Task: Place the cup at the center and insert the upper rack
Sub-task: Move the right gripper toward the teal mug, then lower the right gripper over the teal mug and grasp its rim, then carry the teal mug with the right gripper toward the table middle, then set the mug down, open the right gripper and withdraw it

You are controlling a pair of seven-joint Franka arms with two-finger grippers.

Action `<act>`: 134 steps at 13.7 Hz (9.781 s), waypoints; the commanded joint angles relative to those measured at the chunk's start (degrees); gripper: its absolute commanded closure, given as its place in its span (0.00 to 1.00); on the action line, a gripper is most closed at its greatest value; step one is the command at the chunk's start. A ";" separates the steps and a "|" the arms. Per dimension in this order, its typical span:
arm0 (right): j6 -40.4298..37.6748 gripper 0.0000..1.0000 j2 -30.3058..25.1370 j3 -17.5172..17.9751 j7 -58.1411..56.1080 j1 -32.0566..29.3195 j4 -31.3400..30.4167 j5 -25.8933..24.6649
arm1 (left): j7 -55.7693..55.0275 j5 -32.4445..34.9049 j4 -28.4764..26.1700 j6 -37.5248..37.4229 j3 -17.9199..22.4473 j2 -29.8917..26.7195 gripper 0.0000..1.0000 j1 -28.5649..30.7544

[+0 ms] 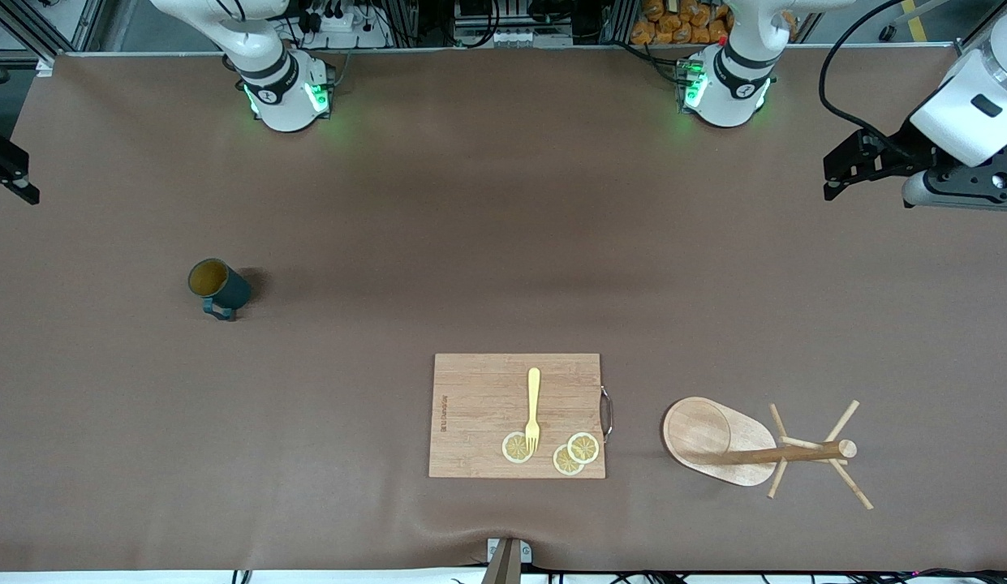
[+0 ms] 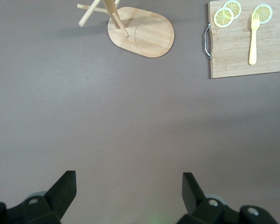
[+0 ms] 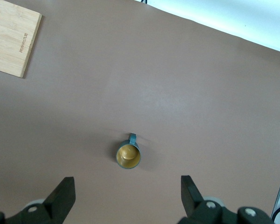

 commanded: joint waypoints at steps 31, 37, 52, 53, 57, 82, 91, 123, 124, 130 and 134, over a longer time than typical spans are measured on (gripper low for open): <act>12.16 0.00 16.87 0.29 2.58 -5.49 -13.04 6.22 | -0.34 1.56 -0.34 -0.66 -1.16 0.32 0.00 0.37; 23.16 0.00 11.50 0.29 13.03 -3.19 -29.49 6.23 | -0.34 1.56 -0.25 -0.66 -1.16 1.72 0.00 0.20; 46.43 0.21 7.01 0.38 16.57 -0.29 -53.22 6.31 | 0.19 1.56 -0.52 -0.66 -1.16 1.81 0.00 0.28; 48.89 0.24 7.10 0.38 16.57 -0.29 -54.62 6.31 | 0.19 1.56 -0.60 -0.66 -1.16 1.81 0.00 0.28; 50.06 0.57 7.45 0.38 16.57 -0.29 -55.52 6.31 | 0.19 1.56 -0.78 -0.66 -1.16 1.81 0.00 0.28; 35.03 1.00 0.51 0.82 60.81 23.67 -47.09 6.40 | 0.28 1.64 -0.87 -0.66 -1.16 2.16 0.00 0.28; 37.14 1.00 11.39 0.73 100.46 42.06 -31.47 12.02 | 0.37 1.56 -0.78 -0.66 -1.16 2.60 0.00 0.20; 46.63 0.82 39.10 0.38 146.21 54.73 -7.53 10.97 | -0.51 1.56 -0.52 -0.31 -1.25 4.01 0.00 -0.77; 46.63 0.77 39.10 0.38 146.03 54.64 -7.53 10.97 | -0.51 1.56 -0.43 -0.23 -1.33 4.01 0.00 -0.77; 46.20 0.44 38.83 0.38 145.77 54.20 -7.44 10.62 | -0.60 1.38 -0.43 -0.14 -1.33 4.36 0.00 -0.77; 40.07 0.30 38.13 0.21 145.59 53.15 -4.73 10.62 | -2.00 -1.52 -0.52 0.39 -1.25 4.36 0.00 -0.51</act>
